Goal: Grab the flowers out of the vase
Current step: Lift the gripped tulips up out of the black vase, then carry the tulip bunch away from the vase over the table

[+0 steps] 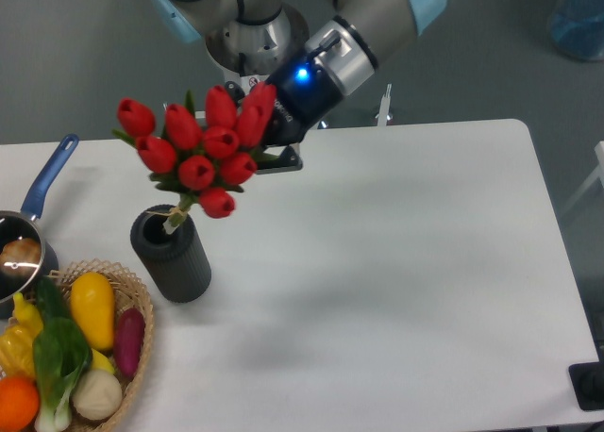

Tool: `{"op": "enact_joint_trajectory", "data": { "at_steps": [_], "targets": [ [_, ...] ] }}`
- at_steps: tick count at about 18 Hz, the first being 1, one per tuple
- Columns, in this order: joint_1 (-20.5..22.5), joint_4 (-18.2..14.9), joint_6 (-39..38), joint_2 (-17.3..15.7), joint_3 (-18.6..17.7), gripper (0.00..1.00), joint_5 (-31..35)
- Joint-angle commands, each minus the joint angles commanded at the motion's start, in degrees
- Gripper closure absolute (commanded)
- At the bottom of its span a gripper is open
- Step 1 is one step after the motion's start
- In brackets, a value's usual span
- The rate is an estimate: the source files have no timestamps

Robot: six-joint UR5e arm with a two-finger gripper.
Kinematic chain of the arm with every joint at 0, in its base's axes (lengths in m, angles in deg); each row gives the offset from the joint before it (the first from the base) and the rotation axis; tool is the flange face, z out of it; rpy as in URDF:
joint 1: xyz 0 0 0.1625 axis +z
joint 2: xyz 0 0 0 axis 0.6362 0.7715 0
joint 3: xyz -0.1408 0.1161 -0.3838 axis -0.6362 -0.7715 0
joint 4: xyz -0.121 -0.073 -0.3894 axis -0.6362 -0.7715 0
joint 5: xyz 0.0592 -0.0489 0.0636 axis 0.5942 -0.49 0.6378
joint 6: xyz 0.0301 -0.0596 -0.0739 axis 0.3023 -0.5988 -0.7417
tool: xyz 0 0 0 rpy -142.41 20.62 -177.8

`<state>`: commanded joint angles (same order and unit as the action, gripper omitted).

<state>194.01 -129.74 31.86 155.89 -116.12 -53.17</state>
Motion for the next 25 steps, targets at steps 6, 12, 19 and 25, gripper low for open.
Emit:
{"op": "enact_joint_trajectory", "data": {
  "at_steps": [6, 12, 19, 25],
  "targets": [
    [5.45, 0.7, -0.53, 1.66, 4.56, 1.0, -0.71],
    [5.28, 6.67, -0.09, 5.36, 6.51, 0.96, 12.97],
    [0.02, 8.88, 2.36, 8.35, 8.61, 0.94, 35.83],
    [-2.54, 8.09, 5.0, 10.37, 11.25, 0.94, 48.58]
  ]
}}
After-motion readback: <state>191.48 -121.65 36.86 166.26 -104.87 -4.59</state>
